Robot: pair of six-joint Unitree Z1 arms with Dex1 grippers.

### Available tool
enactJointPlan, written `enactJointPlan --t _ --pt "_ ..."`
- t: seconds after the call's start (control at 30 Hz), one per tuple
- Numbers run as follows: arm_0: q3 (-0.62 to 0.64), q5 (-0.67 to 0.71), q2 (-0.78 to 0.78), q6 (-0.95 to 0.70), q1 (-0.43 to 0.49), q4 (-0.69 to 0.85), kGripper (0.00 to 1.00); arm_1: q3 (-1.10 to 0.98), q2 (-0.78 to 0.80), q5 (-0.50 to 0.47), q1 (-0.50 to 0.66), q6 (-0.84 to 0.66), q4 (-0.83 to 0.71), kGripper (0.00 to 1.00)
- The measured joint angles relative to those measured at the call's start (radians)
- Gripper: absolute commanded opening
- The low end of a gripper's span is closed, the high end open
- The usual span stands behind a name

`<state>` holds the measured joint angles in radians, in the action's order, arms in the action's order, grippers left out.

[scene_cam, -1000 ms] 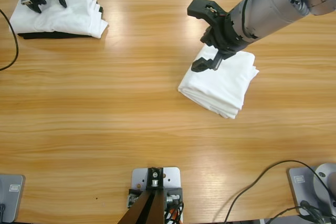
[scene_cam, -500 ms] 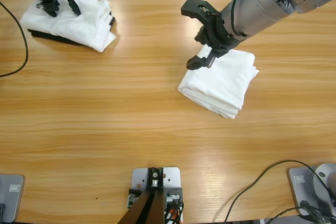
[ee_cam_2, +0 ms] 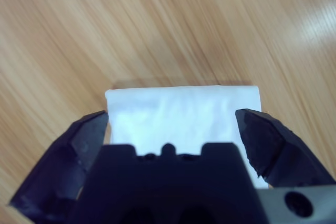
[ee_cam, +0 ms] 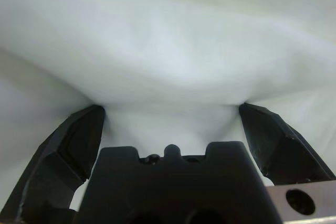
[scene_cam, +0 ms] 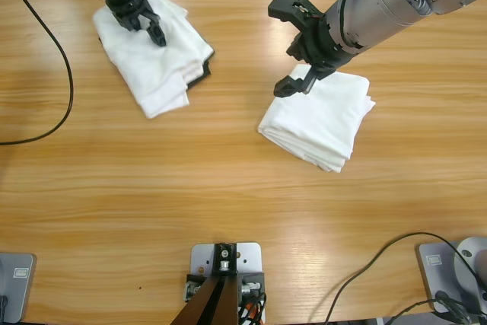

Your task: Fold clothes

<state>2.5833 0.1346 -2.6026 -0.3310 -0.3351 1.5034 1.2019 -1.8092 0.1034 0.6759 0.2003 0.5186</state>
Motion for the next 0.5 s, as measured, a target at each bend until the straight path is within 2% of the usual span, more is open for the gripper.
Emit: enactJointPlan --t 0.23,0.3,0.4,0.5 --pt "-0.218 0.022 0.108 -0.192 -0.068 0.000 1.000 -0.001 0.008 0.000 -0.002 0.000 0.001 0.996" --pt "-0.309 0.008 0.140 -0.232 -0.114 -0.005 1.000 -0.001 0.020 0.000 -0.002 0.000 0.011 0.996" --pt "-0.563 -0.030 0.248 -0.258 -0.210 -0.144 1.000 -0.006 0.074 0.000 -0.002 0.000 0.036 0.991" --pt "-0.792 -0.076 0.364 -0.307 -0.235 -0.297 1.000 -0.018 0.103 -0.002 -0.002 0.000 0.048 0.991"
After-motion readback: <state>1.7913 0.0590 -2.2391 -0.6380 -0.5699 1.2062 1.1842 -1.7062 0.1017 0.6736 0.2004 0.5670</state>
